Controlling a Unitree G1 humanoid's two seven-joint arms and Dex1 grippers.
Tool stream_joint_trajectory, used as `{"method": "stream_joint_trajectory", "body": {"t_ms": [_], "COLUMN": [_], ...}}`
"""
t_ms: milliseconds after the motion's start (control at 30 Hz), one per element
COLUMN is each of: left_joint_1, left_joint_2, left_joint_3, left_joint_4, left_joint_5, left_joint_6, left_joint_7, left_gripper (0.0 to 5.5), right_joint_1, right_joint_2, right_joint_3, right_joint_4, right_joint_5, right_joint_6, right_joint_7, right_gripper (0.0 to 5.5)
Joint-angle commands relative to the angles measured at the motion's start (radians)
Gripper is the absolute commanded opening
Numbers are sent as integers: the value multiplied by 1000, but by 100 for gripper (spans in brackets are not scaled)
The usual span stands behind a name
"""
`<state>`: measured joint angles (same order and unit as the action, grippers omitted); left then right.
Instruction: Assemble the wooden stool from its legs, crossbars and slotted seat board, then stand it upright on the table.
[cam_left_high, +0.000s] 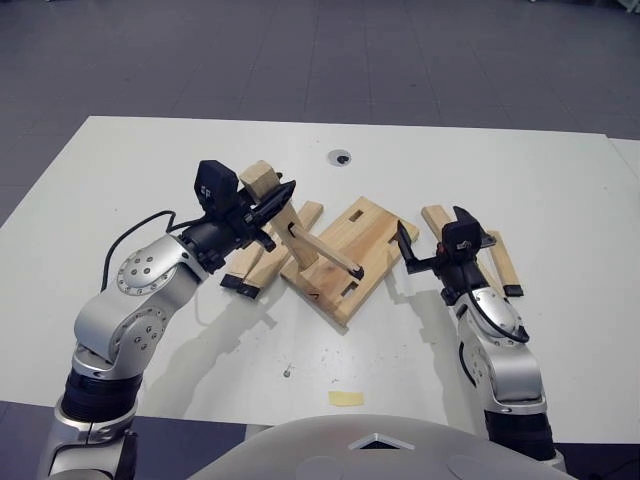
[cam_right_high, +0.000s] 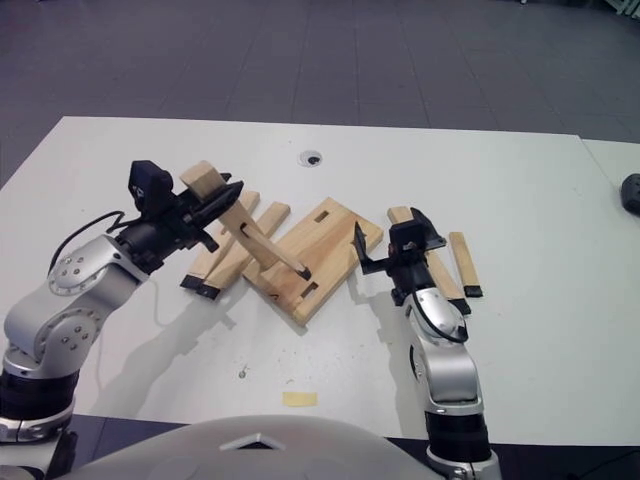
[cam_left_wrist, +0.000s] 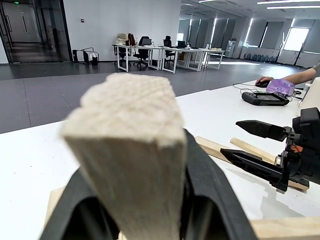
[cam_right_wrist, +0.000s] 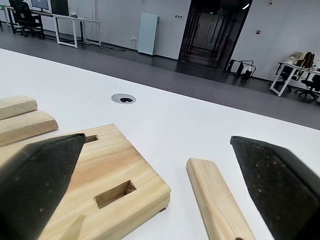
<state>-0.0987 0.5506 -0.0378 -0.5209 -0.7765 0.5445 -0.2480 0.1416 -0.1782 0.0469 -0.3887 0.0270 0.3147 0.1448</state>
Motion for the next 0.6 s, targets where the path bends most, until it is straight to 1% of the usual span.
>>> {"method": "stream_joint_trajectory", "body": {"t_ms": [33,100,133,233,300,400,533,600], "left_joint_1": [-22,-52,-67,-137,-193,-285,-476,-551], "left_joint_2": [-62,-87,-96,-118,-113,-92,-58,-31], "left_joint_3": [-15,0,14,64,88,130,255,329], "left_joint_4": [29,9,-6,-54,-70,-72,-18,44], "left_joint_5": [-14,-40,-61,-149,-197,-266,-441,-527], "left_joint_6": [95,93,88,99,118,151,164,160], "left_joint_7": [37,31,19,10,13,29,95,118], "left_gripper": [106,105,142,191,222,284,357,381], "right_joint_1": [-20,-23,-22,-18,-15,-14,-18,-17], "right_joint_2": [16,19,20,24,29,38,45,46], "right_joint_3": [13,18,20,21,25,32,32,33], "right_joint_4": [13,18,18,21,27,35,44,48], "right_joint_5": [-6,-10,-12,-13,-14,-16,-17,-19], "right_joint_6": [-3,-5,-6,-8,-13,-20,-25,-28], "right_joint_7": [-6,-4,-4,-7,-9,-13,-15,-15], "right_gripper": [540,540,540,540,540,540,540,540]}}
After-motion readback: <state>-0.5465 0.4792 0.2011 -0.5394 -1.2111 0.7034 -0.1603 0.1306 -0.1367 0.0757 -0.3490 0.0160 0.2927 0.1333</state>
